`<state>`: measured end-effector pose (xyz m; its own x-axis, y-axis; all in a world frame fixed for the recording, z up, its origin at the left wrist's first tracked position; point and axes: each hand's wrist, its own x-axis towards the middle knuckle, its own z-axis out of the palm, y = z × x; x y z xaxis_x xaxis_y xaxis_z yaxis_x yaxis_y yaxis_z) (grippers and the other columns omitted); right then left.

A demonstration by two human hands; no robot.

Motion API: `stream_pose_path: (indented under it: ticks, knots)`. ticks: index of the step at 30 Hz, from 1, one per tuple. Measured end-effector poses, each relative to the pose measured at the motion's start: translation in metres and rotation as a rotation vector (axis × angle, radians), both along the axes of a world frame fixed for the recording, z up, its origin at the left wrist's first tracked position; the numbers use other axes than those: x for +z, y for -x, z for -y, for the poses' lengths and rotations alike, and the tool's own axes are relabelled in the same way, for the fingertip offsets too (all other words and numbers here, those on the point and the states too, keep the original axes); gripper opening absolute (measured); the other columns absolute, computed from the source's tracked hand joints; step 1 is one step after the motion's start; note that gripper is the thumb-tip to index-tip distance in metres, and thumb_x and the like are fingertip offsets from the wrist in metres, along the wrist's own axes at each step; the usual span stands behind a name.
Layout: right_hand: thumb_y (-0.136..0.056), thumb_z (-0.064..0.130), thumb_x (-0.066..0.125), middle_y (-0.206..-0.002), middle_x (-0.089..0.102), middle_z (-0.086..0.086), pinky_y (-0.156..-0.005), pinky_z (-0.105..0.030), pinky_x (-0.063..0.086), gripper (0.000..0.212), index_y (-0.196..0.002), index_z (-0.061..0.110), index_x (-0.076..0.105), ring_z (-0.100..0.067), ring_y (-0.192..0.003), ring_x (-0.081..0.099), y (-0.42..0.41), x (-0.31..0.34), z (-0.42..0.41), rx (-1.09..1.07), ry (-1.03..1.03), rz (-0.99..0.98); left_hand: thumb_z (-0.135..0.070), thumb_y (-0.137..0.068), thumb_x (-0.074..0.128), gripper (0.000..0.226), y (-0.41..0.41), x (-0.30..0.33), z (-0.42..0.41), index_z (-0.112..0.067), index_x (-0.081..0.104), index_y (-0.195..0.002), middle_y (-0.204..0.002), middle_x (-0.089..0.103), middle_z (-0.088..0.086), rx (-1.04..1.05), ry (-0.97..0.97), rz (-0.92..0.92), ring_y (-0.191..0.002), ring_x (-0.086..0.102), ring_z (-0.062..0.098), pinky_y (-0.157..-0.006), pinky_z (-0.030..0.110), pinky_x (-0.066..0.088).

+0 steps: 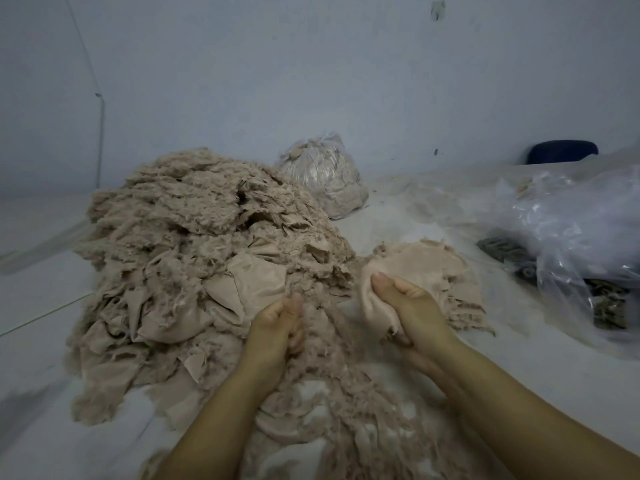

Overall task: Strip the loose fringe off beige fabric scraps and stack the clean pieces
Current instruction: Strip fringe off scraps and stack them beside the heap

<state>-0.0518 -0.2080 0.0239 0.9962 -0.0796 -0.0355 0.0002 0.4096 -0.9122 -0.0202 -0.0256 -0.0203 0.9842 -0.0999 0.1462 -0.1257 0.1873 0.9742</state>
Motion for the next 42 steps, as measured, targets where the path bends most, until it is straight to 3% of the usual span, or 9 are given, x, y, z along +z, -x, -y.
stream_pose_path:
  ticks: [4,8,14,19,25,28,32,37,42]
  knots:
    - [-0.096,0.019,0.052,-0.038,0.045,-0.003,-0.026,-0.012,0.028,0.018,-0.090,0.003,0.054,-0.007,-0.023,0.034,-0.001,0.003,-0.026,0.116,-0.269,-0.046,-0.004,-0.075,0.073,0.047,0.019,-0.006,0.020,-0.005,0.055,-0.118,-0.084,0.067,0.008,-0.547,-0.008,-0.108,-0.062,0.062,0.016,-0.052,0.024,0.052]
    - [-0.095,0.017,0.055,-0.069,0.068,-0.013,-0.055,-0.029,0.055,0.016,-0.093,0.003,0.063,-0.019,-0.058,0.065,-0.013,0.002,-0.033,0.089,-0.265,-0.082,0.004,-0.087,0.057,0.010,0.022,-0.005,0.026,0.002,0.060,-0.078,-0.055,0.059,0.006,-0.309,-0.112,-0.092,-0.047,0.055,0.015,-0.048,0.024,0.047]
    - [-0.092,0.027,0.062,-0.076,0.064,-0.006,-0.058,-0.026,0.045,0.014,-0.083,0.017,0.066,-0.017,-0.063,0.059,-0.049,0.032,0.028,-0.146,0.342,0.052,-0.001,-0.094,0.051,0.036,0.020,0.012,0.011,-0.018,0.067,-0.066,-0.047,0.053,-0.001,-0.263,-0.355,-0.081,-0.038,0.042,0.007,-0.042,0.018,0.032]
    - [-0.091,0.037,0.060,-0.107,0.059,-0.008,-0.080,-0.037,0.049,0.028,-0.110,0.017,0.061,-0.030,-0.100,0.058,-0.072,0.034,0.094,-0.467,1.410,-0.029,-0.003,-0.087,0.063,0.016,0.023,0.022,0.003,-0.016,0.066,-0.097,-0.057,0.062,0.001,-0.374,-0.458,-0.157,-0.046,0.053,0.007,-0.047,0.018,0.044]
    - [-0.098,0.039,0.047,-0.136,0.050,-0.007,-0.103,-0.034,0.030,0.039,-0.132,0.021,0.053,-0.027,-0.128,0.041,-0.069,-0.015,0.072,-0.200,1.675,0.322,0.008,-0.088,0.056,0.039,0.009,0.034,-0.012,-0.025,0.072,-0.072,-0.088,0.072,-0.009,-0.096,-0.751,0.158,-0.086,0.066,0.006,-0.080,0.017,0.052]
    - [-0.101,0.041,0.036,-0.139,0.044,-0.005,-0.107,-0.038,0.026,0.041,-0.134,0.021,0.048,-0.026,-0.131,0.035,-0.066,-0.024,0.075,-0.169,1.843,0.180,-0.010,-0.085,0.067,0.025,0.004,0.032,-0.027,-0.026,0.069,-0.103,-0.114,0.059,-0.013,-0.207,-1.187,0.307,-0.109,0.055,0.004,-0.099,0.020,0.042]
    - [-0.099,0.035,0.039,-0.129,0.055,-0.011,-0.107,-0.029,0.029,0.042,-0.125,0.008,0.059,-0.027,-0.123,0.047,-0.029,-0.037,0.038,-0.223,1.458,0.530,-0.023,-0.091,0.058,0.035,-0.006,0.017,-0.042,-0.020,0.060,-0.126,-0.132,0.046,-0.009,-0.239,-1.509,0.348,-0.123,0.042,0.009,-0.099,0.015,0.029]
    - [-0.104,0.033,0.032,-0.143,0.042,-0.005,-0.104,-0.006,0.019,0.043,-0.137,0.009,0.043,-0.016,-0.133,0.035,0.024,-0.057,0.000,0.306,1.319,0.395,-0.008,-0.096,0.050,0.039,0.001,0.009,-0.033,-0.024,0.045,-0.061,-0.056,0.053,-0.017,-0.086,-1.154,0.345,-0.060,0.049,-0.007,-0.059,0.015,0.036]
    - [-0.101,0.041,0.040,-0.130,0.056,0.001,-0.097,-0.002,0.027,0.038,-0.120,0.015,0.059,0.008,-0.116,0.043,0.092,-0.063,-0.004,0.518,1.086,0.506,-0.013,-0.099,0.046,0.039,0.007,0.001,-0.027,-0.012,0.038,-0.060,-0.051,0.047,-0.008,0.029,-0.969,0.233,-0.062,0.051,0.011,-0.055,0.017,0.035]
